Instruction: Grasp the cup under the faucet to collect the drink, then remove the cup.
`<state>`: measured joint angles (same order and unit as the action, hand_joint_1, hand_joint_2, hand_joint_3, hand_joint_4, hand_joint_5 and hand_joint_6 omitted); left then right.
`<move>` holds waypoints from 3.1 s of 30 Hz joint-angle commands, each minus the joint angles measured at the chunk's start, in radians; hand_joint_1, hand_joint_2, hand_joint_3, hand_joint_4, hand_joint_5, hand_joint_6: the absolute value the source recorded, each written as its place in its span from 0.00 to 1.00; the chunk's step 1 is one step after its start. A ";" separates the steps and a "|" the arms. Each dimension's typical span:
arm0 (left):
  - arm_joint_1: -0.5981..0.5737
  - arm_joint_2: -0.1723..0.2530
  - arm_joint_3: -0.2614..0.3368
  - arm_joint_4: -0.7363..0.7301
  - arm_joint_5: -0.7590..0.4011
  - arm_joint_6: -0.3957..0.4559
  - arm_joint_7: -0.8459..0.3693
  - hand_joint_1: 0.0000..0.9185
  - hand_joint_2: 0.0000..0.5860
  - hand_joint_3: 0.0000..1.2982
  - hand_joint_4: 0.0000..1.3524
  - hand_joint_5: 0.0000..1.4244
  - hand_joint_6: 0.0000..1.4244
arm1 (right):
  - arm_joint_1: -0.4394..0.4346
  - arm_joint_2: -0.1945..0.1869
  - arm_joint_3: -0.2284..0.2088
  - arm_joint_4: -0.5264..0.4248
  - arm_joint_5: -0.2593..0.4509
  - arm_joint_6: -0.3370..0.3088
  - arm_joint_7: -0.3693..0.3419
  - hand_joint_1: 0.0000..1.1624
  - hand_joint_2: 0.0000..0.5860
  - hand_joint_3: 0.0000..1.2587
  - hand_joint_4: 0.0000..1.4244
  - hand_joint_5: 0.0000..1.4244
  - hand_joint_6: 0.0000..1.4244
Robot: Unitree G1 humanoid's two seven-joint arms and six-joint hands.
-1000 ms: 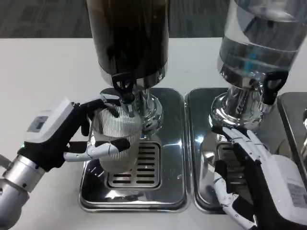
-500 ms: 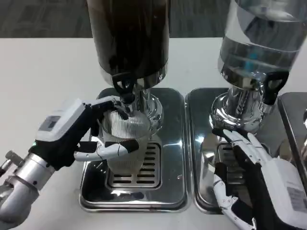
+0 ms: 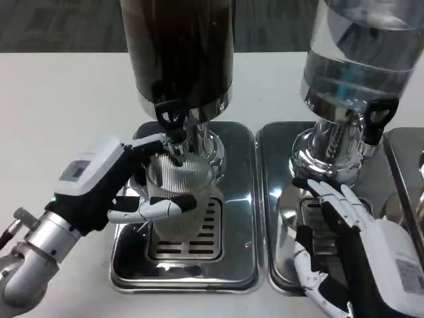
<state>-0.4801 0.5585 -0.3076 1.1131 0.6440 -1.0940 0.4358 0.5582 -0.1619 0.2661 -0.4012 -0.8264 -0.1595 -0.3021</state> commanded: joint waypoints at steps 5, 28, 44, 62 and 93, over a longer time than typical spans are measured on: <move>-0.013 0.005 -0.014 -0.007 -0.002 -0.001 -0.019 0.27 0.26 0.26 0.31 0.45 0.57 | 0.004 -0.001 0.004 -0.021 0.003 0.006 0.010 0.47 1.00 0.17 0.11 0.07 0.13; 0.009 0.023 -0.001 -0.034 -0.028 -0.010 -0.046 0.21 0.15 0.20 0.18 0.28 0.33 | -0.023 -0.007 0.006 -0.017 0.017 -0.001 0.025 0.47 1.00 0.17 0.11 0.08 0.14; 0.183 0.122 0.146 -0.199 -0.225 -0.089 -0.163 0.09 0.15 0.19 0.20 0.30 0.36 | -0.101 -0.021 -0.008 0.011 0.057 -0.003 0.085 0.48 1.00 0.17 0.11 0.08 0.14; 0.371 0.164 0.358 -0.688 -1.267 0.421 -1.209 0.00 0.15 0.23 0.16 0.19 0.18 | -0.161 -0.052 -0.018 0.055 0.110 -0.011 0.106 0.47 1.00 0.17 0.11 0.08 0.14; 0.149 0.009 0.533 -0.716 -1.275 1.021 -1.584 0.00 0.09 0.20 0.10 0.14 0.10 | -0.163 -0.020 -0.009 0.111 0.122 -0.019 0.061 0.45 1.00 0.18 0.11 0.08 0.14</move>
<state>-0.3024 0.5727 0.2179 0.3741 -0.6518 -0.0854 -1.1330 0.3975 -0.1883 0.2511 -0.3069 -0.7076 -0.1632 -0.2203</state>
